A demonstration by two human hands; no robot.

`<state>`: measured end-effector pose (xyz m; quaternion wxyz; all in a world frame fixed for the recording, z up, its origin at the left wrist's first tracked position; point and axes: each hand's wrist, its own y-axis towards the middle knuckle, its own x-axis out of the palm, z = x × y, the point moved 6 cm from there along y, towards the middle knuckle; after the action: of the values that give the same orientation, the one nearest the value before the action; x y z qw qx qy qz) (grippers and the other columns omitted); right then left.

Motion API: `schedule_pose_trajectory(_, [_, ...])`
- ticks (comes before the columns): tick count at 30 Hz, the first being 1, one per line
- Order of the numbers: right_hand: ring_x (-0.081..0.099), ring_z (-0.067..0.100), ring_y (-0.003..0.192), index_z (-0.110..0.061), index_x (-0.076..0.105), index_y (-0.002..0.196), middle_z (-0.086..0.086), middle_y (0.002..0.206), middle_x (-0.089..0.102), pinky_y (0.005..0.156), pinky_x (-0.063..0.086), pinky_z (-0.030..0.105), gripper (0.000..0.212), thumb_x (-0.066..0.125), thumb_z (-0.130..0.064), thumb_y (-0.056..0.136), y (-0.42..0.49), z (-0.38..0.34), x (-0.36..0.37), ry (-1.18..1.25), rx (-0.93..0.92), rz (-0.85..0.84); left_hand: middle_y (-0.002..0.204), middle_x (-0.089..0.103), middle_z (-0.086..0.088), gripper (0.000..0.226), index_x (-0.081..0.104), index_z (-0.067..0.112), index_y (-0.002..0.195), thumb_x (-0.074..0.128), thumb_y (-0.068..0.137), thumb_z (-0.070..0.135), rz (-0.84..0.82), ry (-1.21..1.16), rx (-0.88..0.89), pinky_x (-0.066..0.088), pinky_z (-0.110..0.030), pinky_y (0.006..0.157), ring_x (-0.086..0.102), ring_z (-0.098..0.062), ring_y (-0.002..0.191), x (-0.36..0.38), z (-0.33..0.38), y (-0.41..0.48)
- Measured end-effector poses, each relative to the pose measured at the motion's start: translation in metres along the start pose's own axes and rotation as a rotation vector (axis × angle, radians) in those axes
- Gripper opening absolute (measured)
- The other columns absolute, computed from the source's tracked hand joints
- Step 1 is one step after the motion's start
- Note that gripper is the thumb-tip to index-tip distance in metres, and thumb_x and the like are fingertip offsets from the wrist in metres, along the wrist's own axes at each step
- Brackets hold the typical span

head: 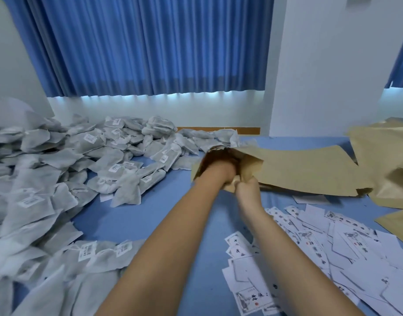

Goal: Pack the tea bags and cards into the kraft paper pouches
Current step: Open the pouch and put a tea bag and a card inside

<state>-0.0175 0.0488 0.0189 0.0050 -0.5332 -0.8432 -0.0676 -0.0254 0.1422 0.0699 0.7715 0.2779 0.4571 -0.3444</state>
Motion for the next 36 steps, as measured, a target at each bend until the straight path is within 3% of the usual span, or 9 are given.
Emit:
schedule_pose_trajectory(5, [0.048,0.016,0.072,-0.008,0.052,0.092,0.006,0.081,0.053,0.060,0.040,0.017,0.027,0.033,0.009,0.088,0.025,-0.004,0.027,0.076,0.057,0.024,0.088,0.071,0.002,0.028,0.072,0.027,0.083,0.046,0.078,0.018,0.394,-0.128,0.327,0.049,-0.029,0.068,0.063,-0.021,0.084,-0.050,-0.019,-0.037])
schedule_pose_trajectory(8, [0.047,0.023,0.088,-0.008,0.050,0.112,0.011,0.099,0.052,0.076,0.042,0.032,0.040,0.028,0.013,0.086,0.036,0.004,0.035,0.128,0.144,0.061,0.063,0.065,0.006,0.029,0.062,0.025,0.058,0.043,0.072,0.007,0.741,-0.644,0.086,0.041,-0.025,0.057,0.059,-0.018,0.065,-0.082,-0.100,-0.055])
schedule_pose_trajectory(10, [0.049,0.025,0.089,-0.010,0.049,0.116,0.011,0.103,0.053,0.085,0.047,0.038,0.044,0.027,0.014,0.085,0.037,0.008,0.039,0.152,0.164,0.060,0.097,0.066,-0.003,0.024,0.066,0.022,0.087,0.047,0.083,0.009,0.759,-0.473,-0.286,0.042,-0.027,0.073,0.058,-0.024,0.095,-0.077,-0.166,-0.054])
schedule_pose_trajectory(14, [0.055,0.030,0.100,-0.010,0.050,0.099,0.012,0.102,0.056,0.102,0.044,0.052,0.035,0.030,0.016,0.086,0.035,0.012,0.043,0.180,0.175,0.046,0.144,0.028,-0.021,0.057,0.030,0.030,0.142,0.048,0.092,0.051,0.216,0.118,-0.761,0.030,-0.045,0.105,0.028,-0.038,0.131,-0.024,-0.258,-0.062])
schedule_pose_trajectory(20, [0.062,0.032,0.087,-0.011,0.048,0.090,0.015,0.107,0.060,0.068,0.058,0.029,0.030,0.030,0.013,0.091,0.029,0.010,0.043,0.166,0.172,-0.032,0.125,0.037,-0.015,0.048,0.042,0.028,0.134,0.057,0.090,0.019,0.676,-0.440,-0.581,0.037,-0.041,0.096,0.044,-0.032,0.113,-0.040,-0.220,-0.056])
schedule_pose_trajectory(24, [0.064,0.036,0.093,-0.006,0.050,0.099,0.020,0.118,0.058,0.094,0.051,0.045,0.017,0.036,0.005,0.096,0.027,0.006,0.035,0.114,0.167,-0.063,0.113,0.043,-0.009,0.037,0.053,0.018,0.119,0.057,0.084,0.007,1.032,-0.666,0.164,0.036,-0.016,0.092,0.047,-0.015,0.101,-0.080,-0.124,-0.074])
schedule_pose_trajectory(27, [0.060,0.023,0.080,-0.001,0.055,0.112,0.014,0.103,0.062,0.084,0.053,0.041,0.024,0.037,-0.001,0.097,0.021,-0.003,0.024,0.060,0.113,-0.103,0.099,0.055,-0.017,0.030,0.055,0.018,0.107,0.058,0.078,0.014,0.837,-0.278,0.837,0.043,-0.030,0.078,0.053,-0.026,0.090,-0.072,-0.032,-0.097])
schedule_pose_trajectory(29, [0.055,0.019,0.077,-0.010,0.058,0.096,0.009,0.083,0.058,0.068,0.048,0.030,0.023,0.035,-0.007,0.098,0.014,-0.011,0.014,0.052,0.091,-0.122,0.093,0.059,-0.016,0.026,0.063,0.012,0.105,0.063,0.079,0.012,0.655,-0.003,0.989,0.044,-0.035,0.066,0.055,-0.031,0.081,-0.050,0.004,-0.097])
schedule_pose_trajectory(36, [0.055,0.015,0.079,-0.013,0.061,0.093,-0.002,0.080,0.061,0.068,0.043,0.020,0.021,0.044,-0.001,0.095,-0.005,-0.033,-0.029,-0.071,-0.063,-0.129,0.119,0.057,-0.014,0.032,0.054,0.012,0.124,0.048,0.092,0.012,0.202,0.103,0.271,0.045,-0.039,0.087,0.055,-0.033,0.110,-0.014,0.029,-0.038])
